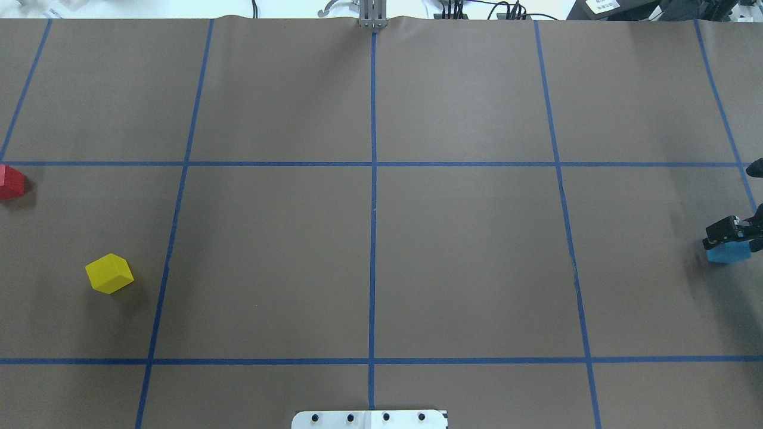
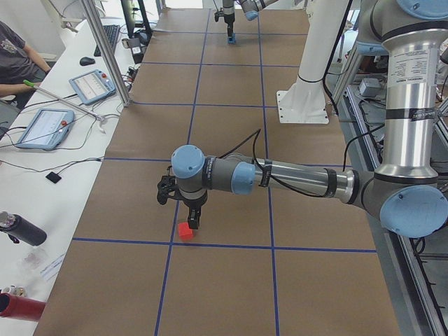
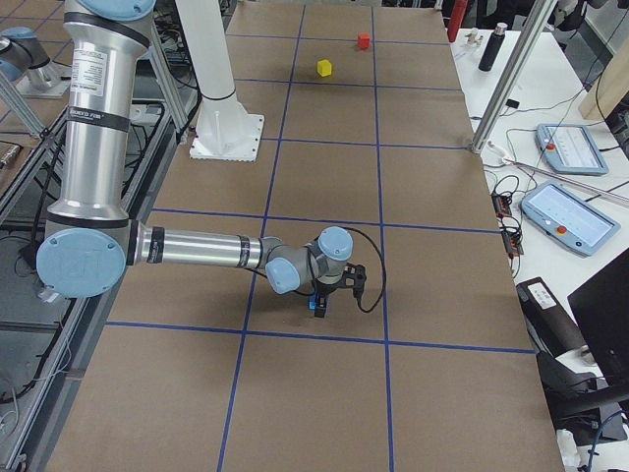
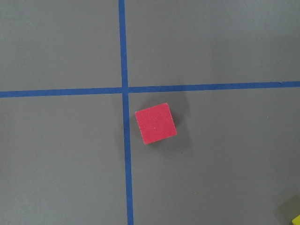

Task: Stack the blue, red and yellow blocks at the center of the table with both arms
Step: 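Lower the right gripper onto the blue cube and close on it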

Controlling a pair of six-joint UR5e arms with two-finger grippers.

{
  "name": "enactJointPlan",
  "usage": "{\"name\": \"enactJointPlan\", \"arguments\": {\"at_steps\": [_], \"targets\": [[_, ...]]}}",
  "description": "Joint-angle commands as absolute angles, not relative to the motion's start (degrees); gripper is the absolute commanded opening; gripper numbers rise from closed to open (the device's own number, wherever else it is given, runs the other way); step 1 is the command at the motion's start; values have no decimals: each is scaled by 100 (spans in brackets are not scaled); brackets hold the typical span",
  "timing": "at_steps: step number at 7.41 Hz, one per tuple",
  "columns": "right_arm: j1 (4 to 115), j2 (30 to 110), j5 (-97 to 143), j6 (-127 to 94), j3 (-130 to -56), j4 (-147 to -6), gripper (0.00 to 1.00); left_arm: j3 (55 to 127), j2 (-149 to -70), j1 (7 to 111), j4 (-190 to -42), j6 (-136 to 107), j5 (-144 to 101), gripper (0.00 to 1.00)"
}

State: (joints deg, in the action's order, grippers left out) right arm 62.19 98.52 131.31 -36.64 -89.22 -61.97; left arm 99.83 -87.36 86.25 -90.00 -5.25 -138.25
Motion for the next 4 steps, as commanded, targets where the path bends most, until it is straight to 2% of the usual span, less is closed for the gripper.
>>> {"name": "enactJointPlan", "arguments": {"at_steps": [1, 2, 4], "targets": [[6214, 9853, 13078, -3683, -8903, -6196, 41, 9993, -8736, 8622, -9000, -527, -13825, 100], [6214, 9844, 13078, -3683, -8886, -6196, 0, 9993, -8736, 8631, -9000, -527, -13825, 100], [6223, 9757, 13096, -3709, -8973, -6196, 0, 10011, -8736, 8631, -9000, -527, -13825, 100]]}}
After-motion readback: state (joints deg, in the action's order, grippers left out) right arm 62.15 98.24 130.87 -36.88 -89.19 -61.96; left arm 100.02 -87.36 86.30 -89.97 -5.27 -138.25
